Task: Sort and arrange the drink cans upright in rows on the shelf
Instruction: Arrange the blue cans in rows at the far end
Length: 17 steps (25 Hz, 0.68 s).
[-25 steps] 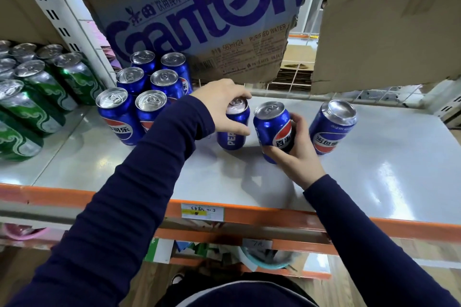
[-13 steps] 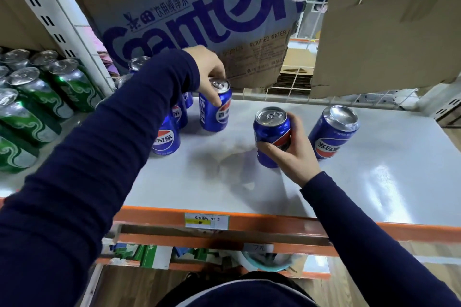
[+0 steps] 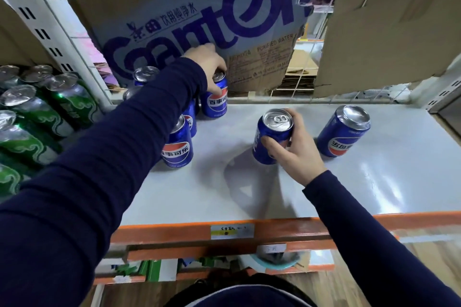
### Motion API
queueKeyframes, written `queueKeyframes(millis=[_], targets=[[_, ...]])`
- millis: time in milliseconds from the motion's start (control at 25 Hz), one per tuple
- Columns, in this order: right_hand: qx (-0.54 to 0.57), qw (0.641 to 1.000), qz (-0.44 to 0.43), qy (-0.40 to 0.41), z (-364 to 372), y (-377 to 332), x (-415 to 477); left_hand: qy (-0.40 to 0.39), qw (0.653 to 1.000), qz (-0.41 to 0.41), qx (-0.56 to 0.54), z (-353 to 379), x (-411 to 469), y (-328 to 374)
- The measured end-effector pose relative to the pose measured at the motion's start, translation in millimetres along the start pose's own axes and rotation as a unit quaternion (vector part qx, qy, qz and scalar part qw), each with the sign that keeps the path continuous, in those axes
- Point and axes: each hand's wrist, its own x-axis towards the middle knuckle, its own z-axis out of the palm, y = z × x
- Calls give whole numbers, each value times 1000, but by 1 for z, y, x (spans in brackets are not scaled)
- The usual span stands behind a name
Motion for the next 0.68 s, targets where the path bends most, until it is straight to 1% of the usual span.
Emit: queueKeyframes(millis=[240,400,560,600,640,680], targets=[[-44,999,23,14,0,-8,-3,-27,999,14,23,-3,-4,-3],[-102,994,11,27,-4,-16,-4,-30,998,27,50,0,-5,-4],[-148,989,0,-10,-12,-25,-3,-27,995,19,91,-1,-15,-7],[-152,988,1,-23,-14,-26,-2,-16,997,16,77,-1,-23,-8],[-155,987,5,-33,-16,-27,-1,10,999,12,52,0,-33,-9],[-158,987,10,-37,-17,-30,1,54,998,7,18,1,-47,-9]])
